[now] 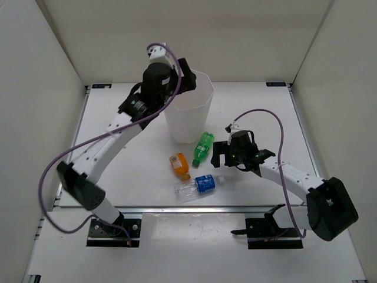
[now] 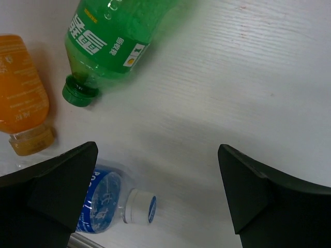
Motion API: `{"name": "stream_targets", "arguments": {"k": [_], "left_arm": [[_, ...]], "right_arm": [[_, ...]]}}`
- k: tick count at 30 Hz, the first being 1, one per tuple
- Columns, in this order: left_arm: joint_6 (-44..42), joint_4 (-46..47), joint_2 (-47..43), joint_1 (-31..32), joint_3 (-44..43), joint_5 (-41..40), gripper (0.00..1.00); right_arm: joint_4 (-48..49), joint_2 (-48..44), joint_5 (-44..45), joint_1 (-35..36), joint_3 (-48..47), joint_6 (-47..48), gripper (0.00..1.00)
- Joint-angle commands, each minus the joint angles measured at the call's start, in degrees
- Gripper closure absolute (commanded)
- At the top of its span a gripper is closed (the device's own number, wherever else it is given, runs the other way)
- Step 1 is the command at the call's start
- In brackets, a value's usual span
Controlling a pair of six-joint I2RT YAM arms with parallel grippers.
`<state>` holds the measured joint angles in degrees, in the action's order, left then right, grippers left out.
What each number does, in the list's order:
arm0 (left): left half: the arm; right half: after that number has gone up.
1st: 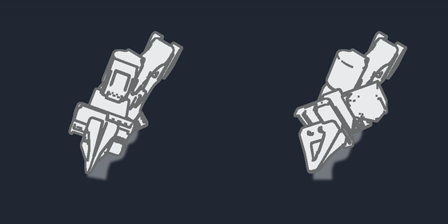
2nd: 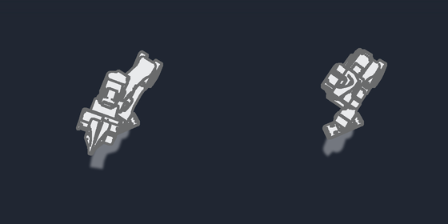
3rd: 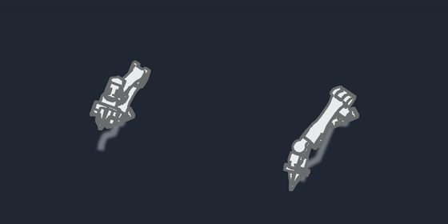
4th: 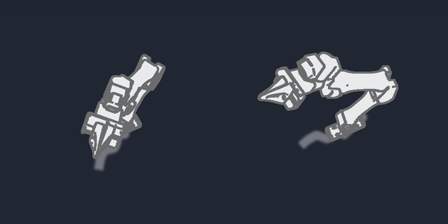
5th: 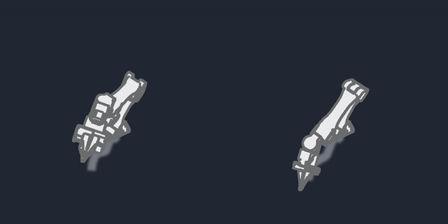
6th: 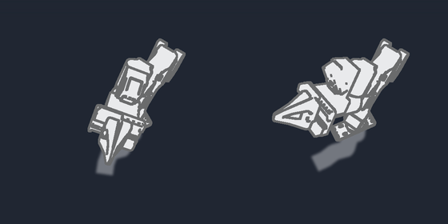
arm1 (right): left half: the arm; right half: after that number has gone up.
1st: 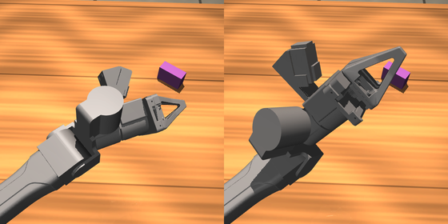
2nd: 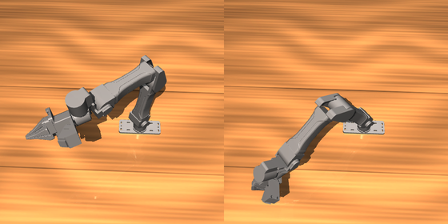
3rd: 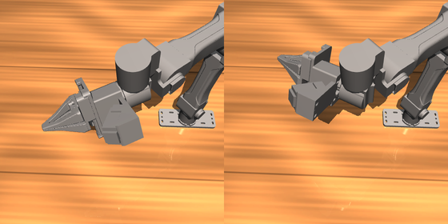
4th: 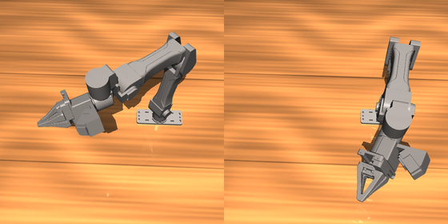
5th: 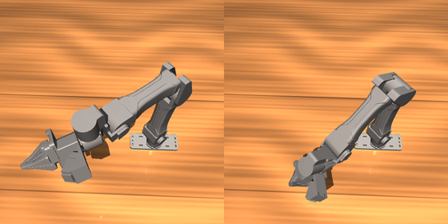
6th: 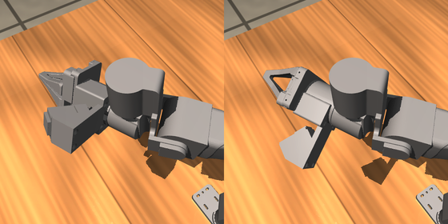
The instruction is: Put the plastic bottles in the bin
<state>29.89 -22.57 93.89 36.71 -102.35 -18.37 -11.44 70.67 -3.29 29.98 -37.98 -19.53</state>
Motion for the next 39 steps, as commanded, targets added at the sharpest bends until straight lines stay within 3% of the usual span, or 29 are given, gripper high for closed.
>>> {"name": "stream_targets", "arguments": {"k": [1, 6, 11, 12, 13, 20, 25, 28, 30, 35, 37, 38, 39], "left_arm": [[-0.2, -3.4, -14.2, 0.7, 9.3, -4.3, 0.02], [5.5, -9.3, -31.9, -4.2, 35.0, -3.0, 0.01], [8.6, -19.1, -42.3, -9.1, 46.3, -0.9, 0.02], [9.5, -20.0, -44.6, -9.4, 48.6, -0.8, 0.02], [10.4, -21.2, -46.2, -9.8, 49.6, -0.1, 0.02], [15.5, -24.0, -52.8, -11.0, 59.6, 5.8, 0.02], [17.7, -25.3, -55.6, -11.2, 61.6, 7.3, 0.02], [18.7, -24.6, -57.8, -12.4, 62.6, 7.7, 0.01], [18.5, -25.1, -57.0, -12.8, 62.4, 8.2, 0.01], [17.7, -24.6, -54.9, -12.3, 61.6, 7.7, 0.01], [18.6, -24.3, -54.5, -11.6, 61.9, 7.1, 0.02], [18.5, -24.2, -54.4, -11.7, 62.5, 7.1, 0.01], [18.4, -24.5, -54.7, -11.9, 62.5, 7.3, 0.01]], "right_arm": [[4.9, 2.6, 2.1, 0.4, -4.2, -2.2, 0.01], [6.2, 6.8, 5.3, 1.5, -7.4, -3.5, 0.01], [11.1, 12.0, 8.2, 4.2, -10.0, -6.5, 0.01], [-32.3, 13.2, 8.8, 4.8, -11.0, -7.9, 0.01], [12.8, 14.9, 9.5, 5.4, -11.7, -8.8, 0.01], [22.8, 21.6, 15.8, 6.9, -11.7, -17.2, 0.01], [23.3, 25.0, 18.2, 7.7, -13.6, -19.2, 0.01], [24.2, 25.9, 19.8, 7.9, -11.7, -22.6, 0.07], [23.9, 26.4, 20.7, 8.2, -11.1, -24.4, 0.21], [23.5, 26.3, 23.3, 7.8, -9.7, -23.5, 0.36], [24.7, 25.0, 23.0, 6.8, -8.1, -23.1, 0.52], [24.1, 23.8, 23.4, 6.5, -7.5, -22.1, 0.55], [23.6, 22.3, 23.6, 5.5, -7.4, -21.7, 0.70]]}}
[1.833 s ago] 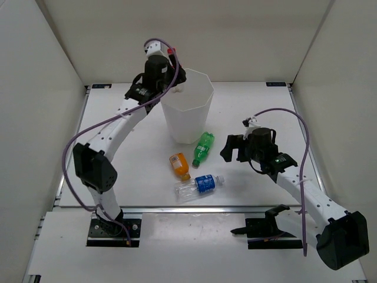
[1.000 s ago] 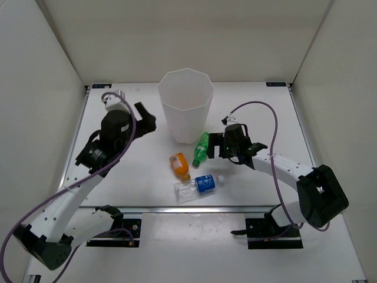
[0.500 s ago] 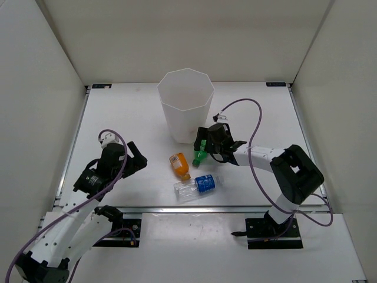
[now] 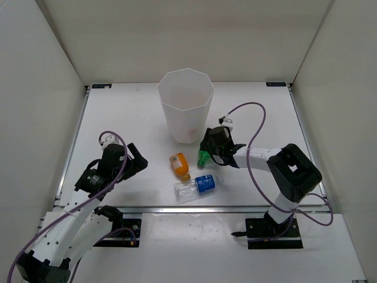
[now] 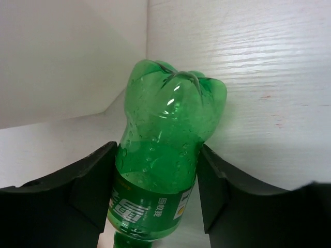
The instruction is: Put the plastic bottles in the bin
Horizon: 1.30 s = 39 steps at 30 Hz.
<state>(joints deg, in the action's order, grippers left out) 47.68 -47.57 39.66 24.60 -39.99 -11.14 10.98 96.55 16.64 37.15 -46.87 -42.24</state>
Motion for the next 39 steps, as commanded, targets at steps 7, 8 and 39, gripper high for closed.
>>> {"name": "stream_targets", "arguments": {"k": [7, 8, 39], "left_arm": [[-2.5, 2.0, 2.0, -3.0, 0.8, 1.6, 0.01], [-2.6, 3.3, 3.0, -2.8, 1.4, 2.3, 0.01], [-2.7, 23.0, 27.5, 10.3, -4.2, 4.5, 0.02]], "right_arm": [[-1.1, -21.4, 2.4, -10.6, -1.2, 18.7, 1.00], [-2.1, -23.8, 1.8, -12.0, -3.9, 21.6, 1.00], [-4.2, -10.4, -14.2, -4.2, -38.9, 42.8, 0.01]]}}
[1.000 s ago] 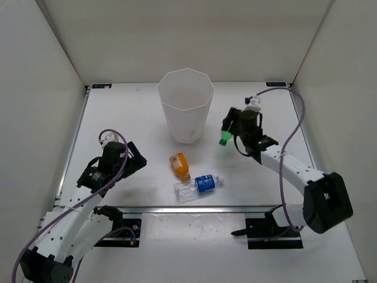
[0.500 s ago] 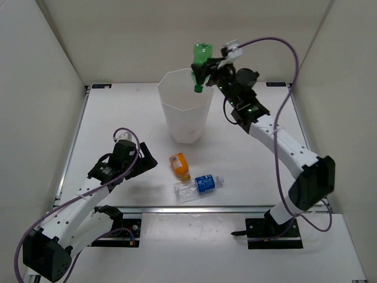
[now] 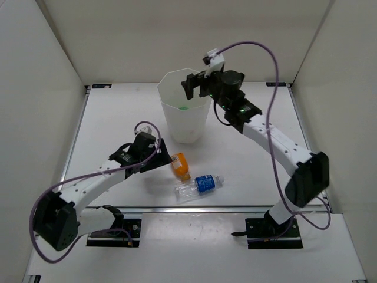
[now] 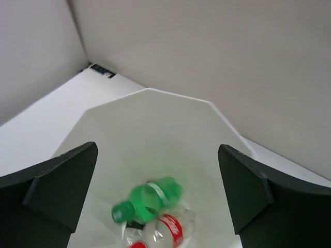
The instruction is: Put the plastic bottles in the bin
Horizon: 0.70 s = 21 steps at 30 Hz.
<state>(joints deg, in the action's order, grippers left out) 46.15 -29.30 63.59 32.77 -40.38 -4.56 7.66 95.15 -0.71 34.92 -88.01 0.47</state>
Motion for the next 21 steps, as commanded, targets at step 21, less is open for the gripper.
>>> {"name": "stream_targets", "arguments": {"k": [21], "left_arm": [[3.1, 5.1, 31.8, 11.2, -19.0, -9.2, 0.22]], "right_arm": [[-25.0, -48.7, -0.8, -27.2, 41.3, -17.2, 0.01]]}}
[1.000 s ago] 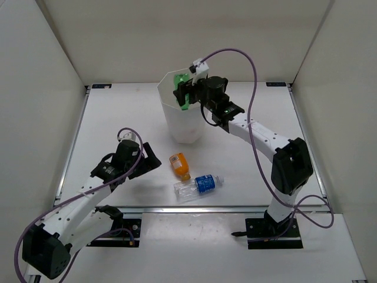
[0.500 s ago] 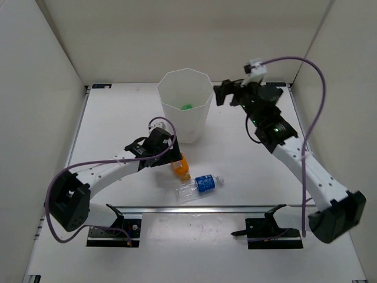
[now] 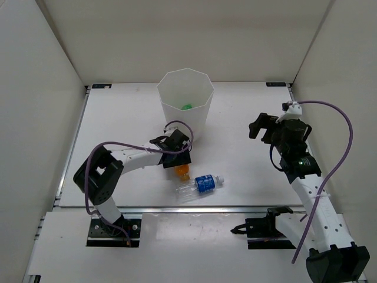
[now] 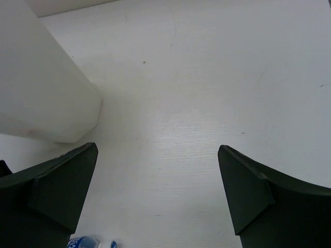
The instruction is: Put the plastic bottles in the bin
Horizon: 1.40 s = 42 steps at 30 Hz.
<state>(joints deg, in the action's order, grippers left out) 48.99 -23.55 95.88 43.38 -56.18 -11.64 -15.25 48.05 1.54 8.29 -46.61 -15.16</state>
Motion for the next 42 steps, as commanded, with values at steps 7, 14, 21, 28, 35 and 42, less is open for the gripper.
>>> {"name": "stream_targets", "arguments": {"k": [7, 14, 21, 28, 35, 42], "left_arm": [[0.6, -4.1, -10.6, -2.8, -1.7, -6.8, 0.51], [-6.8, -15.0, -30.7, -15.6, -9.9, -11.2, 0.56], [-23.1, -16.8, -16.9, -10.3, -38.8, -16.1, 0.47], [-27.5, -6.5, 2.7, -9.3, -55.8, -17.2, 0.45], [-26.5, -5.1, 12.7, -9.3, -63.3, -14.8, 0.21], [-28.3, -9.8, 9.2, -6.6, -67.2, -15.9, 0.01]], "right_arm": [[-4.8, -3.5, -0.6, 3.9, 2.4, 2.0, 0.01], [-6.0, -3.8, -12.5, 10.0, 6.2, 13.3, 0.01], [-8.1, 2.8, -8.0, 29.2, 6.4, 21.4, 0.01], [-7.2, 4.2, -23.8, 26.3, 6.5, 26.0, 0.01], [-7.1, 6.3, -28.2, 29.5, 5.7, 31.8, 0.01], [-8.6, 15.7, -29.0, 36.3, 2.1, 44.5, 0.01]]}}
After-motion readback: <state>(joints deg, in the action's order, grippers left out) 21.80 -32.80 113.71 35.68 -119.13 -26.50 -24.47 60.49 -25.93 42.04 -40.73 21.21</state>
